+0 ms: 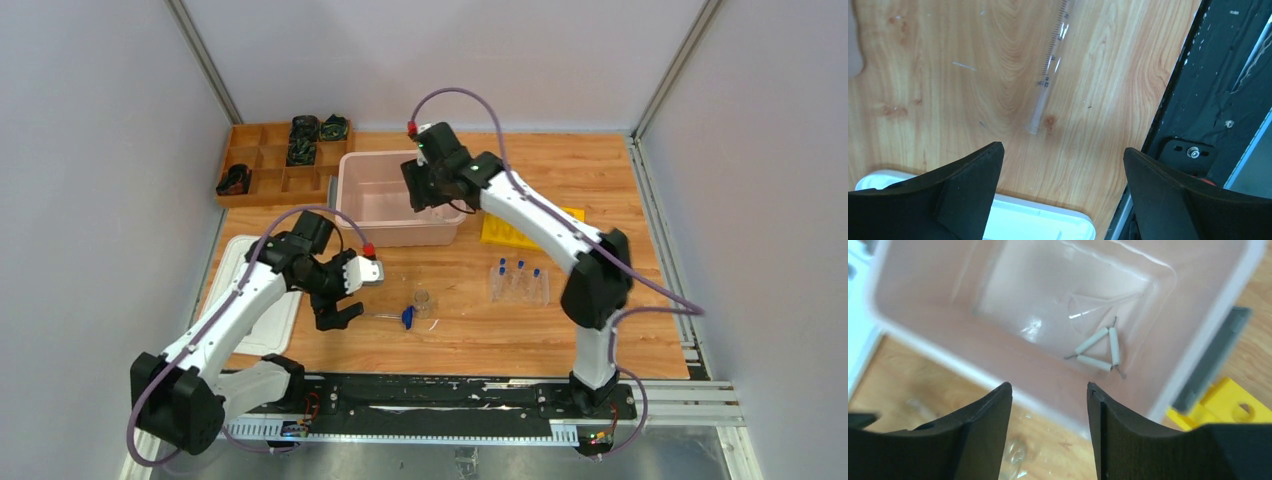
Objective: Organize the chemistry lab equipment
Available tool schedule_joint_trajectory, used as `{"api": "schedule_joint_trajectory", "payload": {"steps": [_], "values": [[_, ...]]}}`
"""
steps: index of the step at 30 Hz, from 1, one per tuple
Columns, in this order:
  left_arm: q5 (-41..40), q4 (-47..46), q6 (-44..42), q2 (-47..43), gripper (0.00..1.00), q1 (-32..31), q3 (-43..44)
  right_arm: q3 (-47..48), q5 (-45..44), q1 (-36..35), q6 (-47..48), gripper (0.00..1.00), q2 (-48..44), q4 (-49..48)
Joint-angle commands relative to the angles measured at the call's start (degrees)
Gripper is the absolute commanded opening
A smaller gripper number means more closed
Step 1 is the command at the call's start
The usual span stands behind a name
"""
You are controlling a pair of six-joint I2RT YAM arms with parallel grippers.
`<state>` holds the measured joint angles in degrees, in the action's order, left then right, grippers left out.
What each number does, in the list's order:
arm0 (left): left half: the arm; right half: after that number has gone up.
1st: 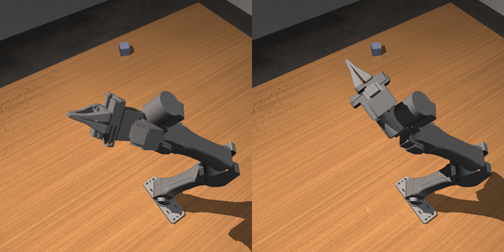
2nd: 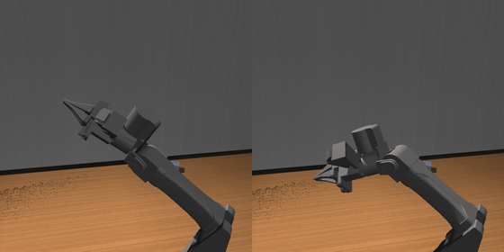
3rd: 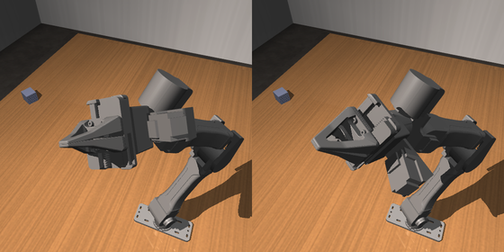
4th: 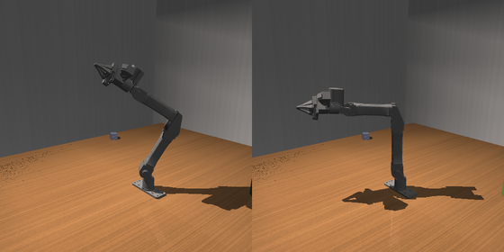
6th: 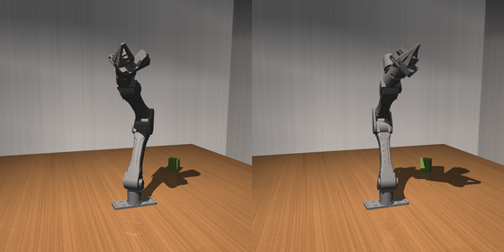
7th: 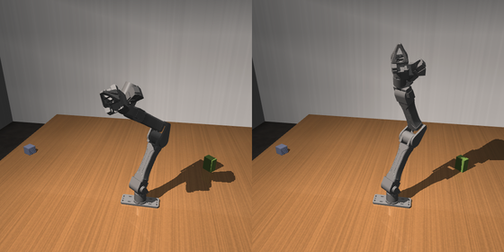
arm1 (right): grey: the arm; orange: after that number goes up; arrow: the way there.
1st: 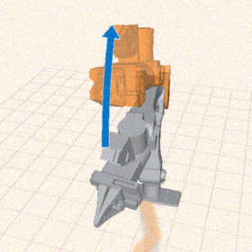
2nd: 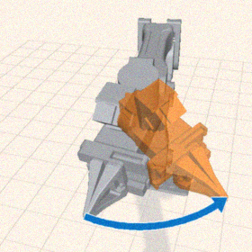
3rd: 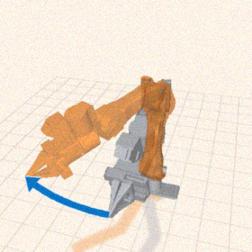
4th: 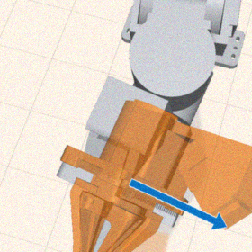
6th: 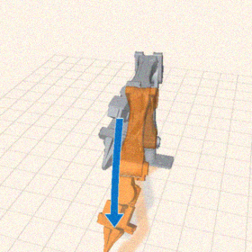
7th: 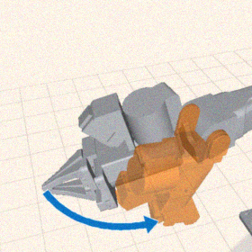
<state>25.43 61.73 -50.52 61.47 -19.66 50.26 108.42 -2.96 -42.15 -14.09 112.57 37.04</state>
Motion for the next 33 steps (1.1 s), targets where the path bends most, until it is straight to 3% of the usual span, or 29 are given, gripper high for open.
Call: {"api": "schedule_joint_trajectory", "payload": {"steps": [1,8,13,21,33], "values": [[-2.9,-3.0,-3.9,3.6,0.95,-3.0,-1.4,-11.4,1.4,0.2,-1.9,0.6,-16.4,-4.7],[-6.0,-9.4,-3.3,12.1,0.93,-7.3,-0.1,-32.9,-0.2,0.2,-4.6,0.56,-36.0,-8.2],[-8.1,-15.3,-0.9,17.6,0.9,-10.2,0.5,-42.8,-2.0,0.2,-8.1,0.52,-44.9,-8.7],[-9.6,-22.0,1.1,20.7,0.8,-13.4,-2.6,-48.2,-2.1,0.4,-11.4,0.5,-51.1,-8.2],[-8.3,-29.8,0.7,19.1,0.59,-14.2,-8.9,-48.0,-4.4,0.4,-11.7,0.41,-54.7,-6.0]]}}
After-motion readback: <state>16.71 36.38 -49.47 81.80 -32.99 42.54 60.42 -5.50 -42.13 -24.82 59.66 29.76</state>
